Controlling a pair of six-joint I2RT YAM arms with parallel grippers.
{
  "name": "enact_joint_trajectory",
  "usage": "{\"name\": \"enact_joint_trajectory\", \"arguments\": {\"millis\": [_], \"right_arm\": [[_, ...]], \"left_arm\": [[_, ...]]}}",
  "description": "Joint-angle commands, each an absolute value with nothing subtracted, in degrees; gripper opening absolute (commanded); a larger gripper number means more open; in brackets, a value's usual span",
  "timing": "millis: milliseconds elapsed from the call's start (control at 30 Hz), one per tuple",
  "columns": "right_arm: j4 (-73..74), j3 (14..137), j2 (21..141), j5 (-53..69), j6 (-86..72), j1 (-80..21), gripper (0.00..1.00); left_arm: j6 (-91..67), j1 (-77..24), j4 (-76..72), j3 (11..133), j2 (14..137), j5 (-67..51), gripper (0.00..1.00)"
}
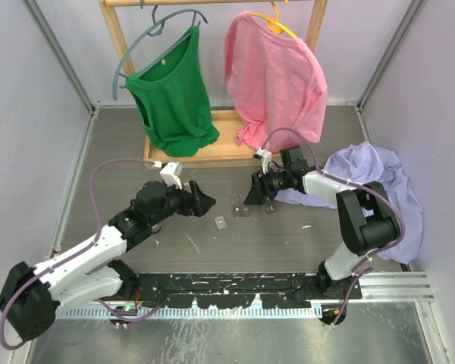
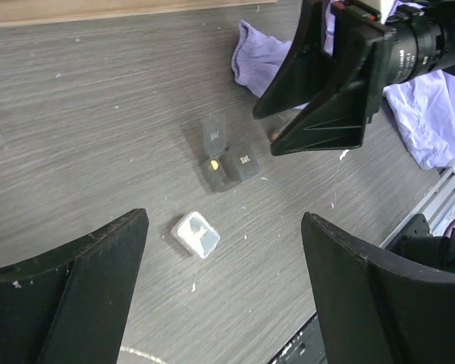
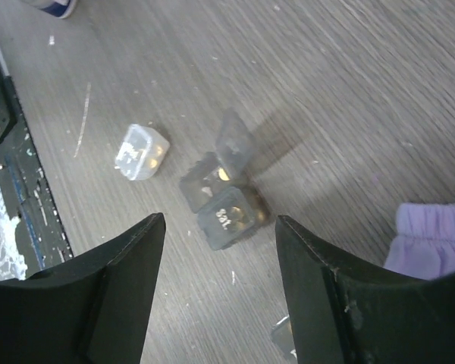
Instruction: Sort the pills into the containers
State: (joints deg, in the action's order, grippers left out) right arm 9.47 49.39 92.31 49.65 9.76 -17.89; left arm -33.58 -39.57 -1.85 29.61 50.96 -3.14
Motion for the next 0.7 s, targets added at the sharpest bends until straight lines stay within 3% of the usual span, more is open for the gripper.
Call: {"name": "enact_joint_trajectory", "arguments": {"millis": [0, 267, 433, 667], "right_arm": [[10.5, 53.1, 94.3, 43.7, 6.9, -17.7, 0.64], [16.5, 56.7, 99.8, 44.3, 8.3, -17.8, 0.53], [20.3, 58.6, 101.7, 46.3, 10.6, -18.1, 0.51], [24.7, 61.1, 104.3, 46.6, 13.3, -19.3, 0.54]], "left_arm": [[-30.5, -39.2, -16.6, 33.4, 57.9, -6.5, 0.83], [-30.5, -38.0, -17.4, 37.7, 70.3, -3.1, 0.66], [-30.1, -36.3, -16.0, 41.2, 78.4, -3.0, 0.55], [-29.4, -36.0, -16.0, 44.7, 84.7, -4.1, 0.52]]}}
